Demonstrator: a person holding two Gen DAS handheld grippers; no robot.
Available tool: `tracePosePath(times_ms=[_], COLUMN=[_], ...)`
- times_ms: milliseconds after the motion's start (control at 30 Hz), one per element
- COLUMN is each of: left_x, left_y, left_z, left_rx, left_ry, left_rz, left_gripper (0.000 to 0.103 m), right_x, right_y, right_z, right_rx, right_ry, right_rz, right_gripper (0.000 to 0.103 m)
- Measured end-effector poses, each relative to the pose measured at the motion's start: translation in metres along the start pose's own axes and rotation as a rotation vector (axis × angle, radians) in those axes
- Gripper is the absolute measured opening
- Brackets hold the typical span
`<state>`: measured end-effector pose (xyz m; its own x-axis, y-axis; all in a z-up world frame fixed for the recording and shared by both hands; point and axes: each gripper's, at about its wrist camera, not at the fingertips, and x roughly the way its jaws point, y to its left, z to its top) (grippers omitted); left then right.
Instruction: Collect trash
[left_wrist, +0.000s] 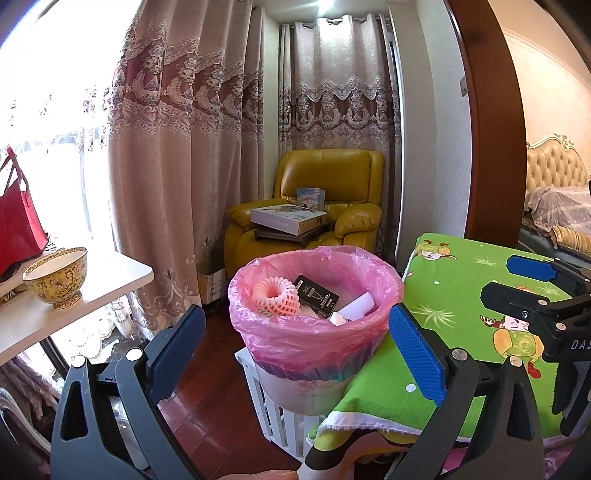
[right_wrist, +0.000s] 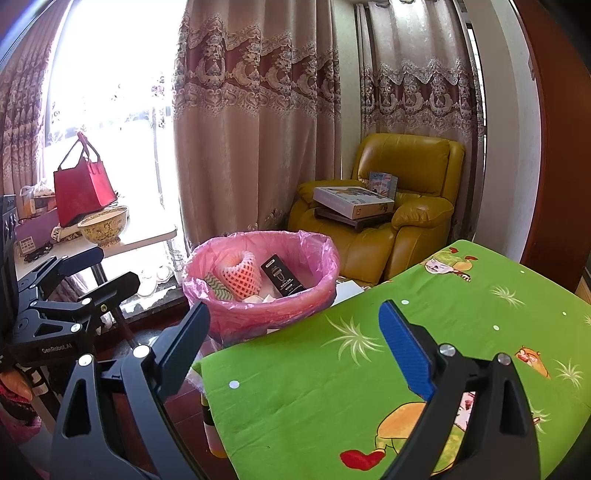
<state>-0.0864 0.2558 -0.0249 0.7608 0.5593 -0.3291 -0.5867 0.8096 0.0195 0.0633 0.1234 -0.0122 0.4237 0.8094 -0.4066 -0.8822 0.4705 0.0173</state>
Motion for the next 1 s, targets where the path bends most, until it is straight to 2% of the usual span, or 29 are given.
tracePosePath(times_ms=[1000], left_x=[-0.0006], left_y=[0.0013], left_z=[-0.001], left_rx=[0.013], left_ry=[0.002], left_rz=[0.002], left_gripper=[0.094], right_x=[0.0018], right_y=[0.0005], right_z=[-0.0019], right_rx=[0.009], right_ry=[0.004], right_rz=[0.002], right_gripper=[0.09])
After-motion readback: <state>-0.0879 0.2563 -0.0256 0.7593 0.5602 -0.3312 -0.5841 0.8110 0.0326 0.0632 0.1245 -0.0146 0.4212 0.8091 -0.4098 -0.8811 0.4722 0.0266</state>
